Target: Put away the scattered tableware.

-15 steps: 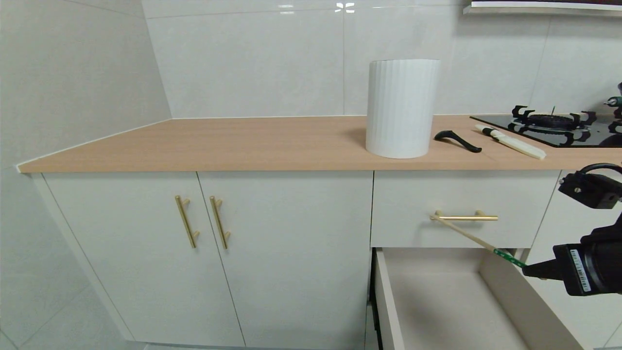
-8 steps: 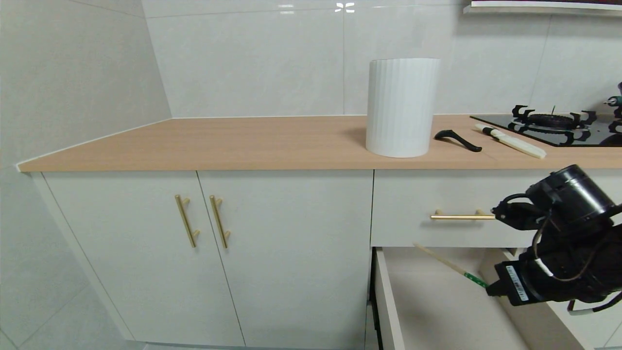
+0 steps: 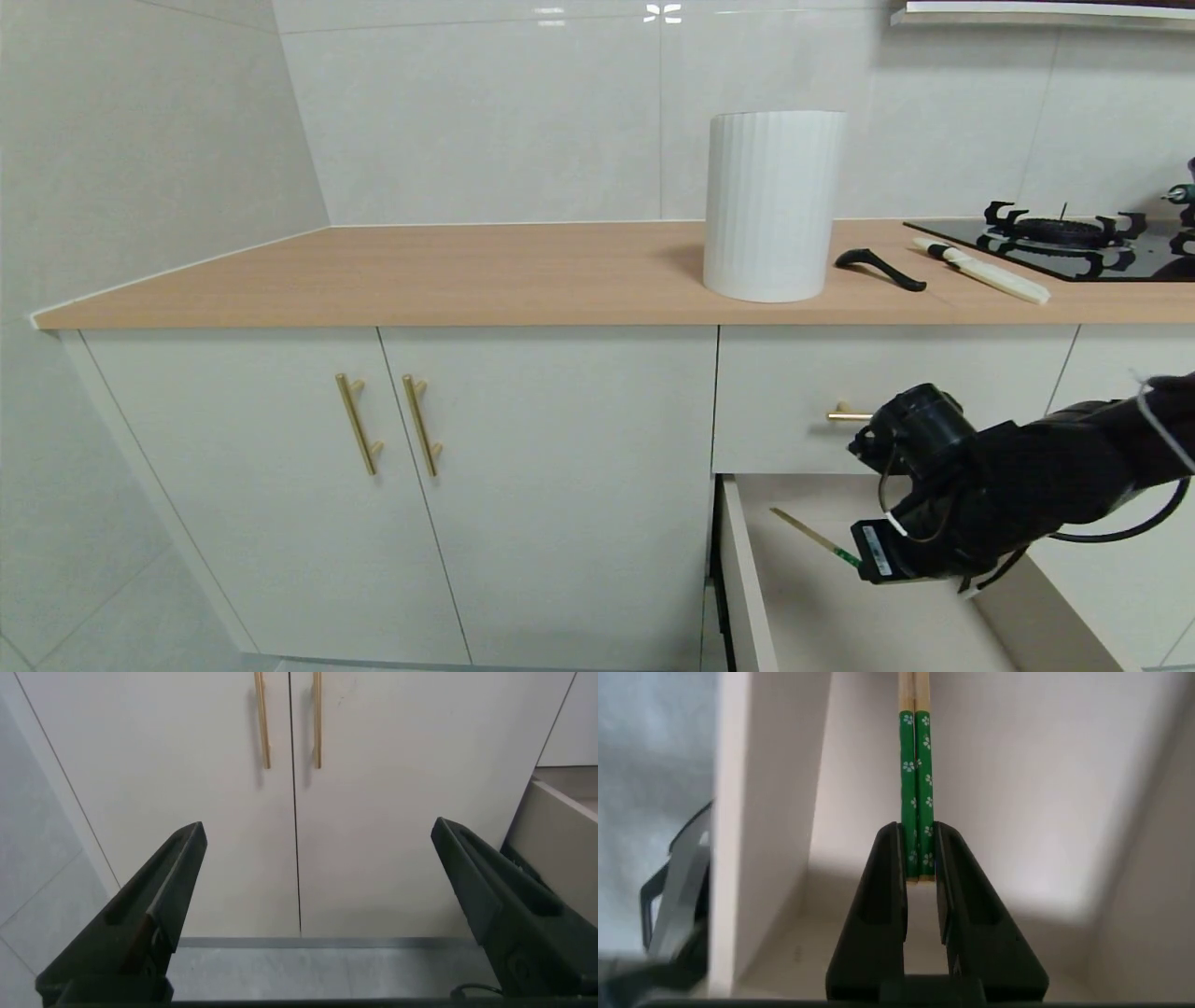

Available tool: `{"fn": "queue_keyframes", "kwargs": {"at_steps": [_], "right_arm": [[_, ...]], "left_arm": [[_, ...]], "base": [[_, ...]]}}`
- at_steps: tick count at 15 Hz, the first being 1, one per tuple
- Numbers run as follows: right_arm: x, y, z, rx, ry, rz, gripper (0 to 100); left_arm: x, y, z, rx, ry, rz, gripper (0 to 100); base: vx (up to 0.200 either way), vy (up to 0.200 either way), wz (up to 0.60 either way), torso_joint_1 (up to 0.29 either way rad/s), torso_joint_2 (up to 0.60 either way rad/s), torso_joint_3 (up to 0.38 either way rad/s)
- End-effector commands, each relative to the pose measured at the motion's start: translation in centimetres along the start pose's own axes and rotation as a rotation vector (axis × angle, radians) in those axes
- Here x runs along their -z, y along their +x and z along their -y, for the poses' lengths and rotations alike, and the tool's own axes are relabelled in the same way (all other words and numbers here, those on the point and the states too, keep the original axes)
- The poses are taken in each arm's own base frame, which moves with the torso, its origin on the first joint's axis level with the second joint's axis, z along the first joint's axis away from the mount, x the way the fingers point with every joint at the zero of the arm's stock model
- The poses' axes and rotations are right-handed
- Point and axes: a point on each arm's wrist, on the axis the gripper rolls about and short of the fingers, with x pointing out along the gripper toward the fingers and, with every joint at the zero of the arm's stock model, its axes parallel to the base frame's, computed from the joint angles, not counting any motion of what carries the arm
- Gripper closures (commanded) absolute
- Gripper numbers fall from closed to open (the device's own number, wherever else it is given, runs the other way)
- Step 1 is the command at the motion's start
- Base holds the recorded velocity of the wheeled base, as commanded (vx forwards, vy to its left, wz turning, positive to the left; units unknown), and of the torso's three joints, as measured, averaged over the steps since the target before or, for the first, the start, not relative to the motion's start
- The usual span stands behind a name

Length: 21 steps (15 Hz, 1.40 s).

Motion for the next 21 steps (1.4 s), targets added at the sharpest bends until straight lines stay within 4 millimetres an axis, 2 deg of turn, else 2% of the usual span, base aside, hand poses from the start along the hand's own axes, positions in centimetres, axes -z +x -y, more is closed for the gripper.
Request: {"fn": "queue_keyframes", "kwargs": {"at_steps": [1, 3, 8, 20, 21], "right_arm": [[0.3, 5.5, 0.1, 0.034, 0.012, -0.109, 100], [0.3, 6.8, 0.0, 0.041, 0.018, -0.135, 100], [1.2, 8.2, -1.1, 0.048, -0.001, -0.18, 100], [1.2, 8.2, -1.4, 0.053, 0.016, -0.176, 100], [1.3, 8.2, -1.4, 0.052, 0.016, -0.176, 0]], "left_arm": [[0.0, 0.0, 0.0, 0.0, 0.0, 0.001, 0], [0.0, 0.0, 0.0, 0.0, 0.0, 0.001, 0], [0.0, 0.0, 0.0, 0.0, 0.0, 0.001, 0], [0.0, 0.0, 0.0, 0.0, 0.0, 0.001, 0], [0.0, 0.0, 0.0, 0.0, 0.0, 0.001, 0]], "base": [[0.0, 0.0, 0.0, 0.0, 0.0, 0.0], [0.0, 0.0, 0.0, 0.0, 0.0, 0.0], [0.0, 0.0, 0.0, 0.0, 0.0, 0.0], [0.0, 0.0, 0.0, 0.0, 0.0, 0.0], [0.0, 0.0, 0.0, 0.0, 0.0, 0.0]]}}
